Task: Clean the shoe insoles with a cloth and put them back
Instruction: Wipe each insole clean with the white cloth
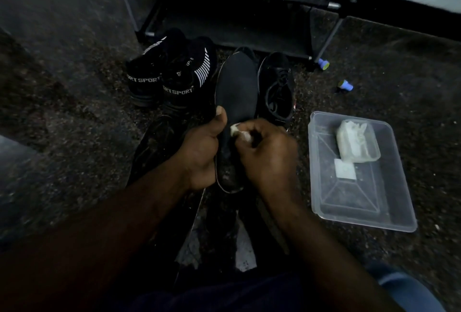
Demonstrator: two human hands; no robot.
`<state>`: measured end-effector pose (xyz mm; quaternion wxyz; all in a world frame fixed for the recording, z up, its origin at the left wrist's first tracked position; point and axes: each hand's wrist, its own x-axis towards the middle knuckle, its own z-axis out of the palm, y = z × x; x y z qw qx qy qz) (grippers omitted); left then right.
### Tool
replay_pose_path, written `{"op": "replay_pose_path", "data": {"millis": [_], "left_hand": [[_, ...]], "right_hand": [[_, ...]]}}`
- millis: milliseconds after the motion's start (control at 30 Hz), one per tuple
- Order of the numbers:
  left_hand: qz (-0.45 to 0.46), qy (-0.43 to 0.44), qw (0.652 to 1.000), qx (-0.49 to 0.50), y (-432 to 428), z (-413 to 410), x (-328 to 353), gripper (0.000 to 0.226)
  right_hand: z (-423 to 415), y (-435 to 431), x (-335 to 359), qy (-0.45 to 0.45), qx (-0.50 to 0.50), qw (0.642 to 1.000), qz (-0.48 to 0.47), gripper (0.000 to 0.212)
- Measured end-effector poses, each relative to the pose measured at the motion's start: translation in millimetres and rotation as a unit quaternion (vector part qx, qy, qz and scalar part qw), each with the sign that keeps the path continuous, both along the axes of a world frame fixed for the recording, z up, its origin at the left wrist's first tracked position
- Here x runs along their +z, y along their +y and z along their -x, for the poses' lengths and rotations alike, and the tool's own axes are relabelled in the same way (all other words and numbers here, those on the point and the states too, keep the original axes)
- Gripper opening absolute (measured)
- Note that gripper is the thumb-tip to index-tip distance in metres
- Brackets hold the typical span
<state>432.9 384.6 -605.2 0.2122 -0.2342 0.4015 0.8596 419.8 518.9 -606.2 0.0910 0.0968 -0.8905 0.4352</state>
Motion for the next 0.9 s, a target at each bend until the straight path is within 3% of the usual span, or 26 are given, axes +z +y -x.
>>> {"op": "replay_pose_path", "data": {"millis": [133,300,533,767,900], "left_hand": [[-0.004,0.015,1.0,0.009,5,0,1,0.075],[0.022,0.006,1.0,-0.003,1,-1,3,0.076],[-0.014,0.018,1.0,0.021,6,0,3,0.068],[0.024,0.018,1.0,0.011,-1,1,1,0.065],[0.0,0.01,1.0,0.012,2,-1,2,0.073]], "right_hand": [[6,14,-2,-0.03,-0.029,0.999,0.021,0.014],[-15,-11,3,0.028,0.07,0.997,-0.007,0.01],[12,18,-4,-0.029,-0.029,0.999,0.026,0.015],[-13,-11,6,0.056,0.097,0.994,-0.014,0.012],[7,10,-2,0.024,0.026,0.999,-0.041,0.018]]}}
